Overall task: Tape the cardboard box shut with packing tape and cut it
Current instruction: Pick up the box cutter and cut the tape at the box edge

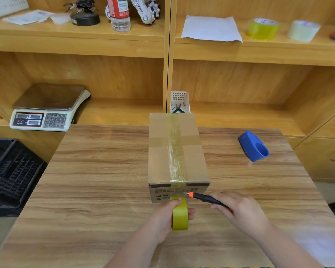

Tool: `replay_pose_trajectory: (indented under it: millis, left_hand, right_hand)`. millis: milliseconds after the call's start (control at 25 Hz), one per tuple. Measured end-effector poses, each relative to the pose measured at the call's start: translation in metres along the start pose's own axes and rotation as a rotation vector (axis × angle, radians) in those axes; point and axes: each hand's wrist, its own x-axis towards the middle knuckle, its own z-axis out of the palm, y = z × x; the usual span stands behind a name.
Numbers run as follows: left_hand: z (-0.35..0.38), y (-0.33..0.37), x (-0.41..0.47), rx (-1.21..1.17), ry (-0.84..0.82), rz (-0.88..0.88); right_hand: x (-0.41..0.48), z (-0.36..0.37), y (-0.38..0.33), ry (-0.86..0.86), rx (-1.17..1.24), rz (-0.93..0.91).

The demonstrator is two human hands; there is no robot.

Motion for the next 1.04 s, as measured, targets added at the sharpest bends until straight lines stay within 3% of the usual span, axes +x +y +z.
replay_pose_trajectory:
  millis: [280,1040]
  left_hand:
    - [0.0,0.002,0.0,0.004,0.012,-0.012]
    - [-0.001,-0.002,-0.007,-0.003,0.022,0.009]
  right_hand:
    - [0.014,0.003,0.0,0.031,-0.049,-0.141]
    - [0.025,0.008,0.012,0.039,-0.071,-0.244]
